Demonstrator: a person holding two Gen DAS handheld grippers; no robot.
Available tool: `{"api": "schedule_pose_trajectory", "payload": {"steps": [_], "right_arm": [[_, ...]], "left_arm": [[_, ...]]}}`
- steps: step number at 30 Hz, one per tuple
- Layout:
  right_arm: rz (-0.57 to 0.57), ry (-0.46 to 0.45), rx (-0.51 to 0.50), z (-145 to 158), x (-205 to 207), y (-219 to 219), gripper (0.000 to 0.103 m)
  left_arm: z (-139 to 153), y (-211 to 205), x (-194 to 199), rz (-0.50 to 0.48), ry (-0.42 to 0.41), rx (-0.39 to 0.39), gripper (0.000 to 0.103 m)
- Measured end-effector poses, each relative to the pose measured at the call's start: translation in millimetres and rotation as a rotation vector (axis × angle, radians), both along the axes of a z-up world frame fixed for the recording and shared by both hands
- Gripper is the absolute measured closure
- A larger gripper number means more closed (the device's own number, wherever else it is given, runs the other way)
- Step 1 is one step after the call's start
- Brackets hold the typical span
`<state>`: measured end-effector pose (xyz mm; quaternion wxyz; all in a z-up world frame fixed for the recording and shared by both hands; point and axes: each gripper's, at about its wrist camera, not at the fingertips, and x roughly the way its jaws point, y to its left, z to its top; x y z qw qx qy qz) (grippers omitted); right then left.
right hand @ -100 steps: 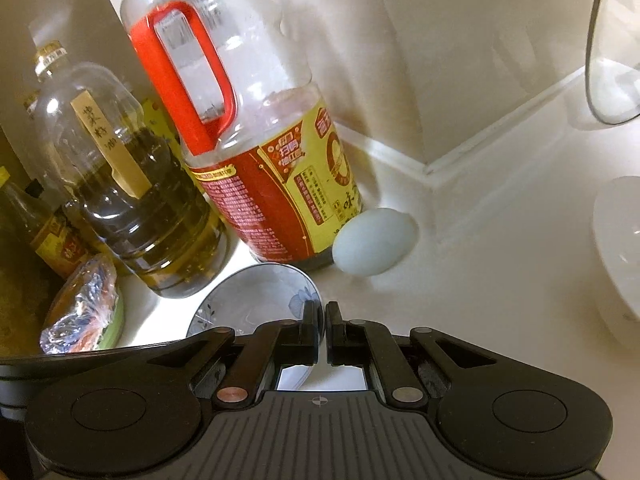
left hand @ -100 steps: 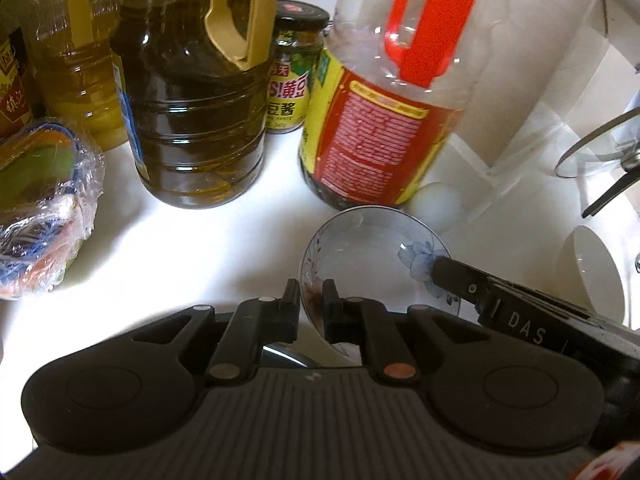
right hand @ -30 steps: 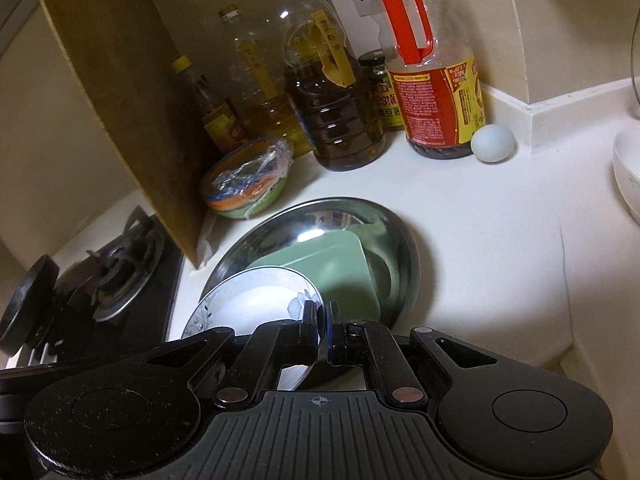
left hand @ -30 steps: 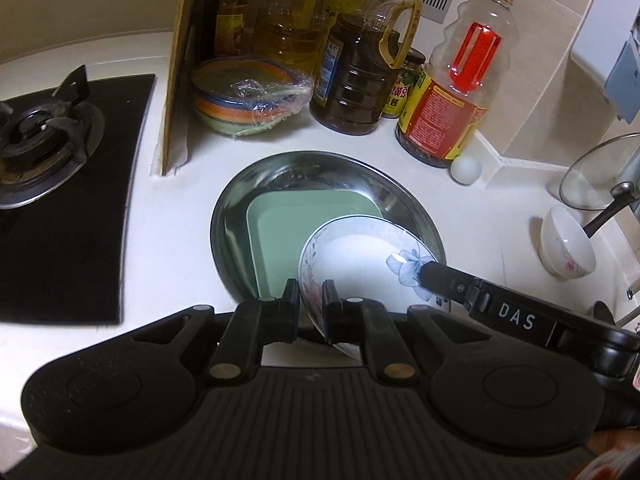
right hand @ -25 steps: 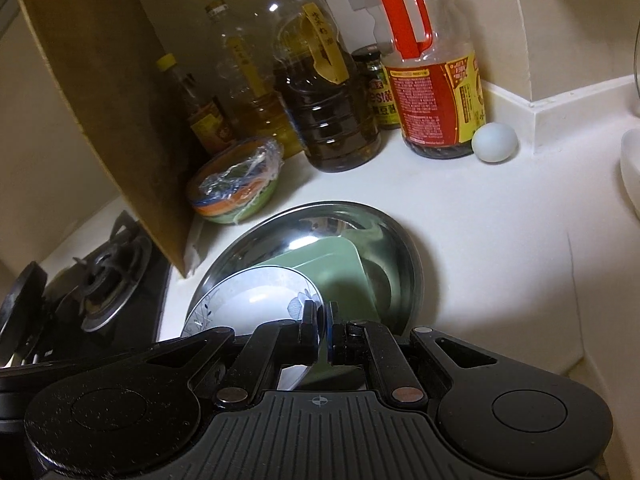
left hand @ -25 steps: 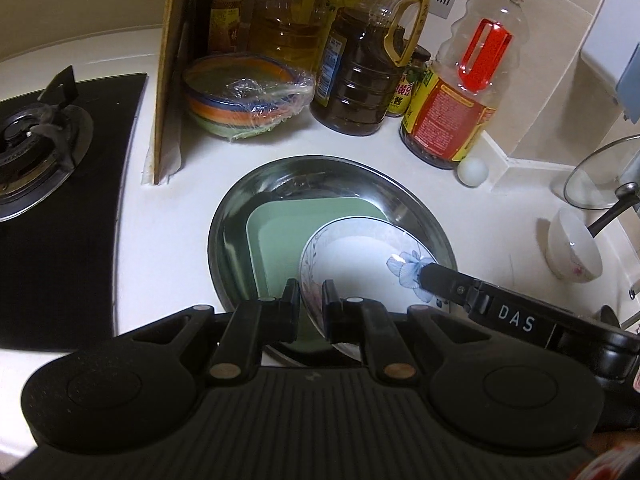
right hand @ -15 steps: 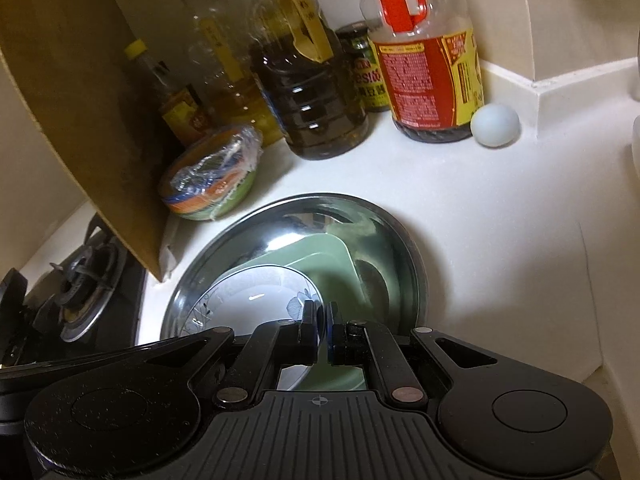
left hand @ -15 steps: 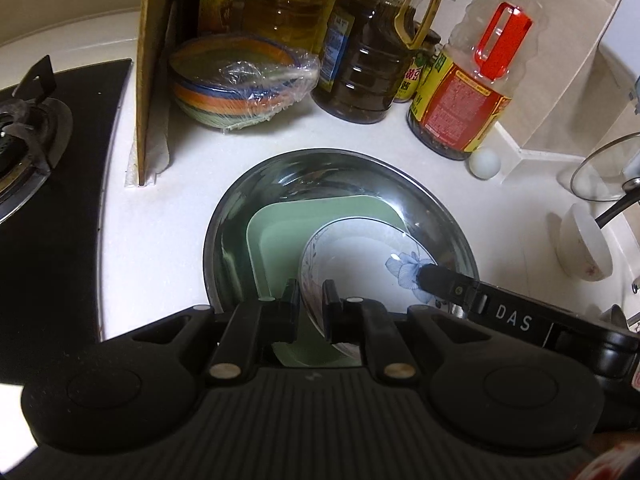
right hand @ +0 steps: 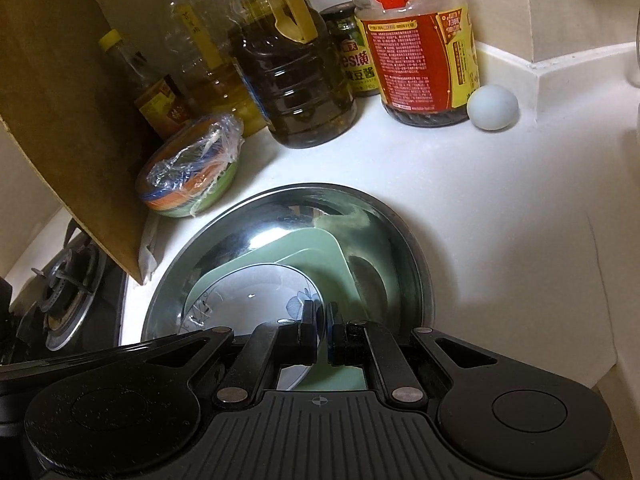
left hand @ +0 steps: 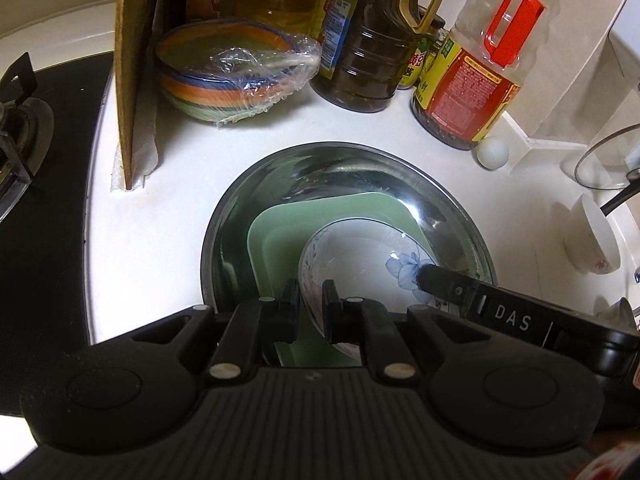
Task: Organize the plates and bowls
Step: 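Carry the saucer over the basin and lower it onto the green tray, then open both grippers and pull back from the stacked dishes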
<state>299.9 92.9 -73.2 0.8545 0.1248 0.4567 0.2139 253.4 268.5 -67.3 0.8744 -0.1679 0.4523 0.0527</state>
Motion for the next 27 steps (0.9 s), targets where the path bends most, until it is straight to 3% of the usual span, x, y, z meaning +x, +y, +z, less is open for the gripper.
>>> {"api": "schedule_pose_trajectory", "payload": {"steps": [6, 15, 18, 20, 27], "right_arm": [[-0.004, 0.014, -0.011, -1.7, 2.7, 1.7, 0.098], [-0.006, -0.021, -0.013, 4.1, -0.1, 1.6, 0.096], [-0.008, -0.028, -0.004, 6.5, -2.5, 0.5, 0.086], [-0.011, -0.032, 0.001, 8.1, -4.3, -0.6, 0.071], [-0.020, -0.051, 0.022, 15.9, -14.3, -7.1, 0.059]], "left_arm": [[-2.2, 0.2, 3.2, -0.003, 0.006, 0.000, 0.088], [4.7, 1.8, 2.3, -0.009, -0.025, 0.018, 0.087], [6.0, 2.4, -0.4, -0.011, -0.033, 0.021, 0.087], [7.1, 2.0, -2.6, -0.011, -0.040, 0.028, 0.087], [15.1, -0.5, -11.9, -0.017, -0.070, 0.048, 0.087]]}}
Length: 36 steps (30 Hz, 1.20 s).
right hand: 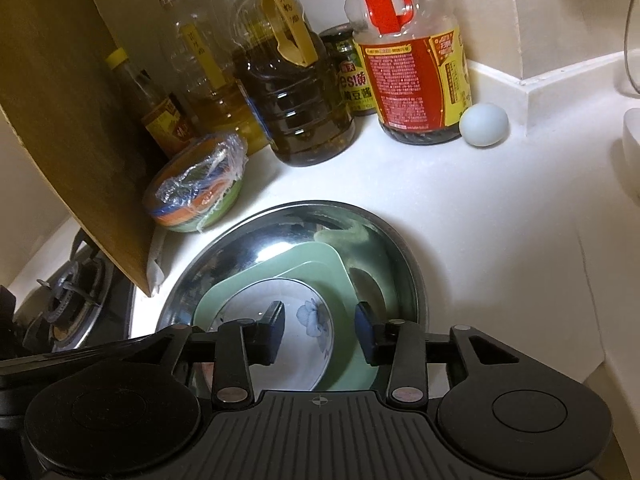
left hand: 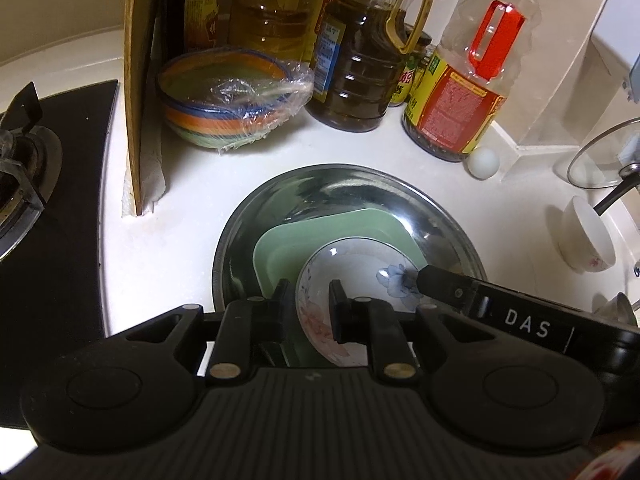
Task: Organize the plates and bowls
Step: 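Open both grippers and pull back from the stacked dishes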
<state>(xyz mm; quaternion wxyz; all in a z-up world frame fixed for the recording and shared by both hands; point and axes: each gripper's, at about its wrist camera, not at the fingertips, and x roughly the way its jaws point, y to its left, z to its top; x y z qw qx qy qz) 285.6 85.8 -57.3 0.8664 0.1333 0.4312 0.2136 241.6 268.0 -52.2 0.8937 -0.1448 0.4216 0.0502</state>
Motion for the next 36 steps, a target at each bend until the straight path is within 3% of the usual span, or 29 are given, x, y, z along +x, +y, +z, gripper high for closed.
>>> {"api": "schedule_pose_trajectory", "payload": {"steps": [5, 14, 36], "right_arm": [[0.021, -0.031, 0.006, 9.8, -15.1, -7.4, 0.044], [0.035, -0.065, 0.012, 24.0, -50.7, -41.7, 0.034], [0.004, 0.007, -0.013, 21.8, -153.9, -143.8, 0.032]], "left_arm": [[8.4, -6.7, -12.9, 0.002, -0.027, 0.019, 0.086], [24.2, -42.3, -44.1, -0.018, -0.057, 0.047, 0.083], [23.8, -140.3, -138.3, -0.045, 0.006, 0.050, 0.081]]}}
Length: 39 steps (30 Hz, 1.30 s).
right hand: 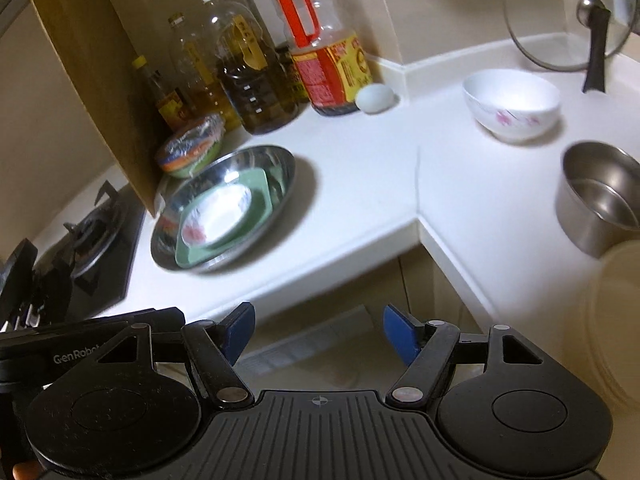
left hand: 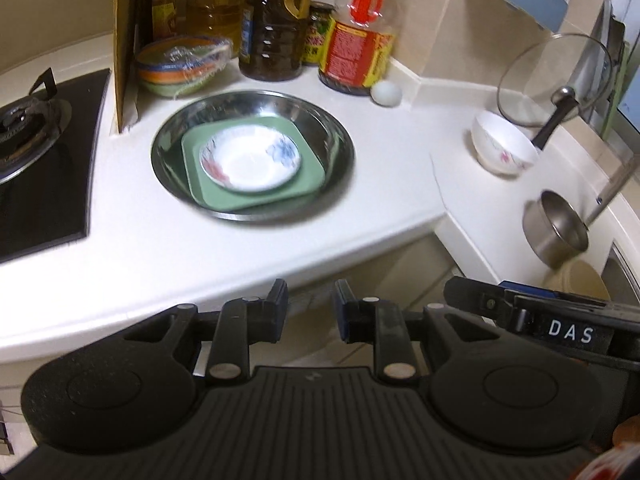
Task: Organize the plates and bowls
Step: 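Open both grippers and pull back from the stacked dishes, then move both grippers to the stack of cream bowls and grip its rim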
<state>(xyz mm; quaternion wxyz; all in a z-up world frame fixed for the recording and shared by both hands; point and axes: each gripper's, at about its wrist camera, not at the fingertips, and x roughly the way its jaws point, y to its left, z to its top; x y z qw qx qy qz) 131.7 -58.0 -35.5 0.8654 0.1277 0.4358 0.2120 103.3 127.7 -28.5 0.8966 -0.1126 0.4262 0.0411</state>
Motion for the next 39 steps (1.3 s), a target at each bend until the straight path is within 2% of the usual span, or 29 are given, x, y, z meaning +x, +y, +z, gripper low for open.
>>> {"api": "schedule_pose_trajectory", "payload": {"steps": [11, 20, 30, 39], "right_arm": [[-0.064, 0.008, -0.025, 2.2, -41.8, -39.4, 0.032], [-0.172, 0.025, -0.043, -0.4, -69.7, -81.2, 0.032], [-0.322, 0.041, -0.052, -2.8, -95.5, -130.6, 0.032], [-0.438, 0.047, -0.057, -4.9, -101.9, -167.1, 0.032]], "left_arm": [[-3.2, -45.7, -22.5, -0.095, 0.019, 0.005, 0.081], [-7.8, -88.1, -26.1, -0.222, 0.027, -0.002, 0.081], [-14.5, -136.8, -20.5, -0.375, 0.028, -0.017, 0.081], [-14.2, -170.8, -1.1, -0.485, 0.016, -0.020, 0.081]]}}
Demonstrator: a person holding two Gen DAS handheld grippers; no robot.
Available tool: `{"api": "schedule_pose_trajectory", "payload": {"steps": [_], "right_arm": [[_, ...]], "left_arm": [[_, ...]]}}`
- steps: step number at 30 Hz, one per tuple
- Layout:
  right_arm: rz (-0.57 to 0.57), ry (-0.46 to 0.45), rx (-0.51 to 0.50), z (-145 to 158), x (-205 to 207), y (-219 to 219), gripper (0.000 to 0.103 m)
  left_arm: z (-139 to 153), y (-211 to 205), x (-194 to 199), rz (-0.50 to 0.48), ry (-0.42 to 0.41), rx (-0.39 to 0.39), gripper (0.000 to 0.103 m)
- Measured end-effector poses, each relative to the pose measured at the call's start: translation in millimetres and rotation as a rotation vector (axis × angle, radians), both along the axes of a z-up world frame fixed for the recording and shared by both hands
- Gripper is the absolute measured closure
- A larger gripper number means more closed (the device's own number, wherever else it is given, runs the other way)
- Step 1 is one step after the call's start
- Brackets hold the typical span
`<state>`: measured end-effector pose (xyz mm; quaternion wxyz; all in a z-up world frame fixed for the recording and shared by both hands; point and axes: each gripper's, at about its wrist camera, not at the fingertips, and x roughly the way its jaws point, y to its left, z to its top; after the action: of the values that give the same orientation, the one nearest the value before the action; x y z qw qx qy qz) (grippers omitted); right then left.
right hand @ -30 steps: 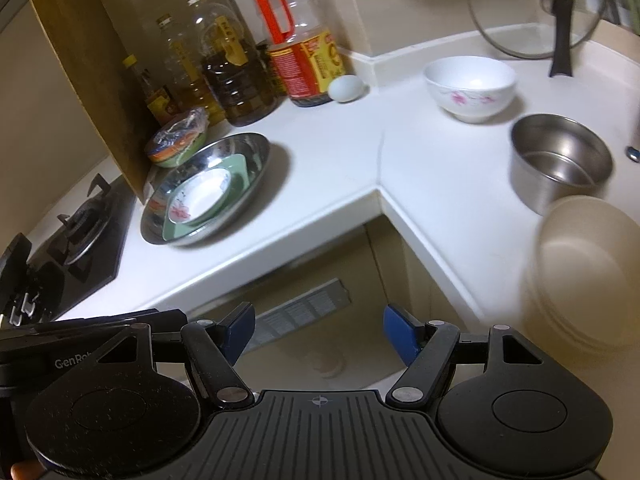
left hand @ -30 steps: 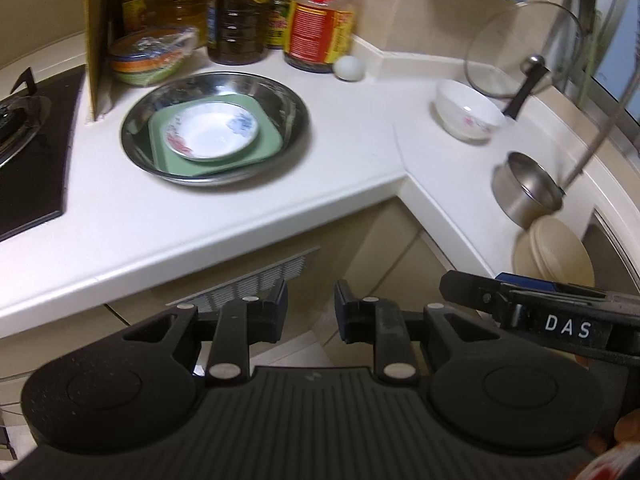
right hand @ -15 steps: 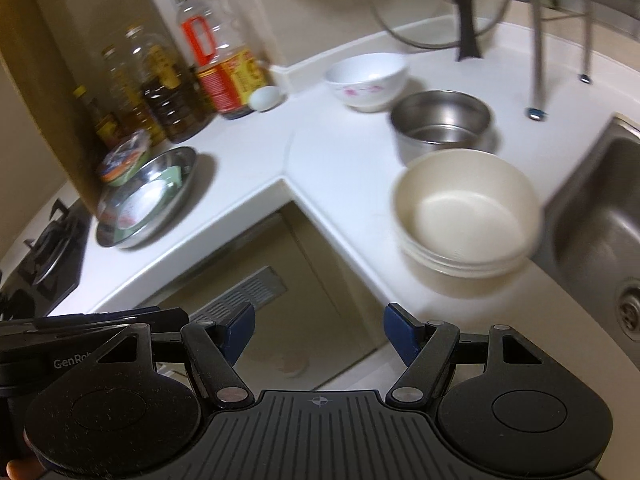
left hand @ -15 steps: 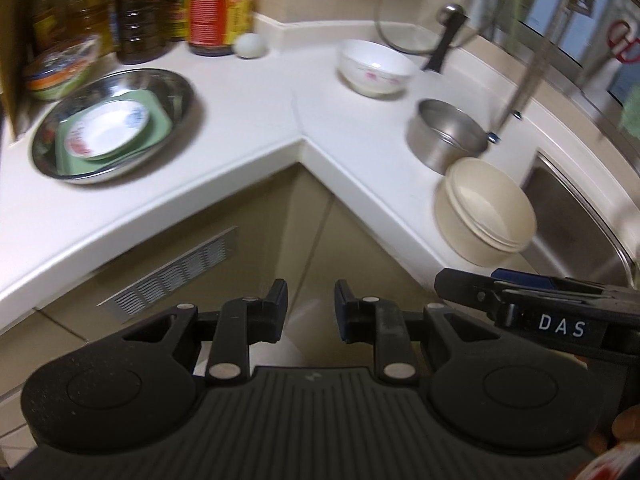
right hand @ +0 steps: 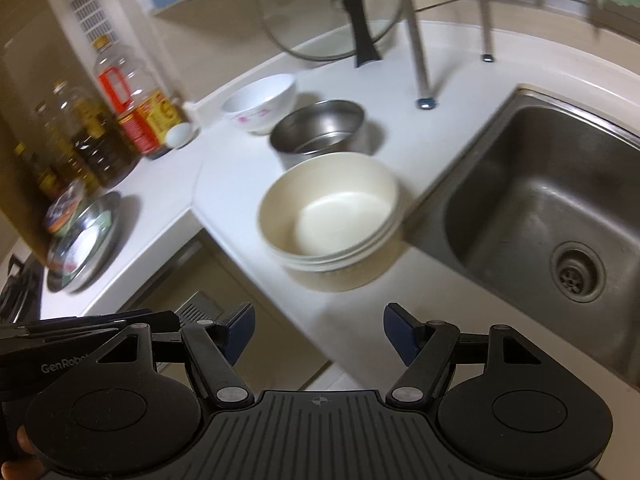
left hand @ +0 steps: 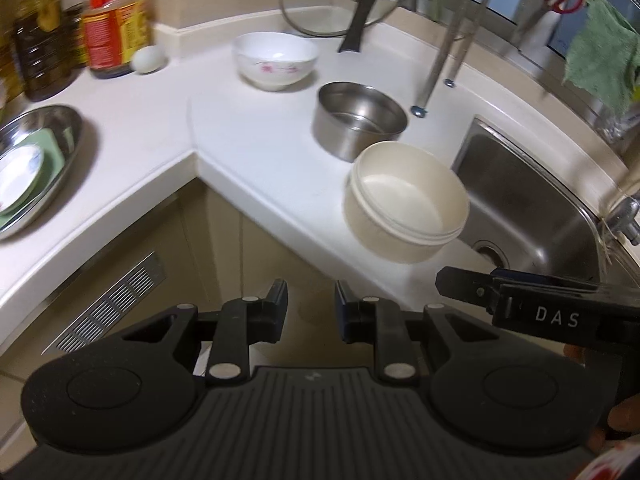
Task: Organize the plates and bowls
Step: 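Move both grippers to the stack of cream bowls and grip its rim, then lift the cream bowl stack and carry it toward the white floral bowl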
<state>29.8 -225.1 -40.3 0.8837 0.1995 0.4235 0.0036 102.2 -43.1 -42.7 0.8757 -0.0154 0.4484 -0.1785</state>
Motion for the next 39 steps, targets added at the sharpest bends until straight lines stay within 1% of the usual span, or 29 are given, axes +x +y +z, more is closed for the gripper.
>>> {"api": "schedule_pose_trajectory", "payload": {"steps": [4, 9, 15, 19, 22, 27, 29, 33, 39], "right_arm": [[-0.042, -0.002, -0.005, -0.7, 2.3, -13.8, 0.032], [-0.084, -0.036, -0.011, 2.2, 5.4, -29.3, 0.032], [-0.113, -0.074, -0.031, 1.0, 17.4, -40.5, 0.032], [-0.111, -0.085, -0.036, -3.8, 27.4, -44.1, 0.033], [-0.102, -0.087, -0.032, -8.5, 35.4, -44.4, 0.042], [-0.080, -0.077, -0.031, -15.2, 46.3, -40.4, 0.050], [-0.074, -0.075, -0.031, -17.1, 49.6, -39.5, 0.055], [-0.069, -0.071, -0.034, -19.1, 53.5, -39.0, 0.060], [-0.072, -0.074, -0.033, -19.9, 54.1, -39.6, 0.069]], "left_arm": [[1.3, -11.3, 12.8, -0.026, -0.013, -0.016, 0.081], [4.0, -25.1, 24.7, -0.052, -0.033, -0.038, 0.080], [0.8, -43.6, 38.3, -0.079, -0.035, -0.046, 0.079], [-2.8, -53.3, 49.6, -0.085, -0.033, -0.046, 0.079], [-6.6, -58.6, 58.2, -0.080, -0.030, -0.034, 0.079], [-13.1, -62.4, 69.2, -0.068, -0.016, -0.023, 0.079], [-15.0, -63.7, 72.2, -0.064, -0.011, -0.019, 0.079], [-18.0, -65.2, 75.3, -0.063, -0.005, -0.016, 0.079], [-21.5, -66.8, 79.1, -0.062, 0.012, -0.020, 0.079]]}}
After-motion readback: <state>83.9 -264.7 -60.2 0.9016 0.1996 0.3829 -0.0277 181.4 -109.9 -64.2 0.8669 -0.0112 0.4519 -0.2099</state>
